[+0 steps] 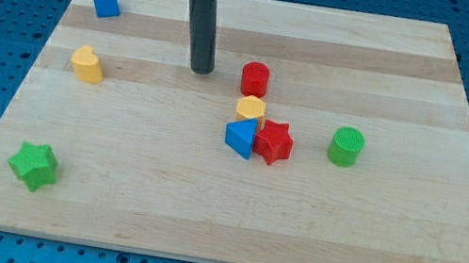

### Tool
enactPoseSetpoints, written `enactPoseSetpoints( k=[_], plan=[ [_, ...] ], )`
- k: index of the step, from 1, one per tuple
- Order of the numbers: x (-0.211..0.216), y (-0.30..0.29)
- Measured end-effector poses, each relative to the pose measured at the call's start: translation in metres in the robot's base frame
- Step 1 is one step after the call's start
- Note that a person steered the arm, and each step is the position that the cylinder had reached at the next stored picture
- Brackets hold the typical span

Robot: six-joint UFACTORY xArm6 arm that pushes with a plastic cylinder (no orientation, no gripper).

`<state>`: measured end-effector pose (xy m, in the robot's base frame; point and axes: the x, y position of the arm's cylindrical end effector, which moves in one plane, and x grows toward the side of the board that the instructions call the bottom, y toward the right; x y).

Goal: Push yellow heart to yellow hexagon

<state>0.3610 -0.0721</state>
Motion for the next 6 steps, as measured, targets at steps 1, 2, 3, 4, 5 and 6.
enactPoseSetpoints(
  k=[1, 2, 3, 4, 5, 6],
  plan=[
    [-0.008, 0.039],
    [-0.007, 0.021],
    [0.001, -0.024],
    [0.060, -0.048],
    [0.066, -0.050],
    [0.066, -0.054]
  ],
)
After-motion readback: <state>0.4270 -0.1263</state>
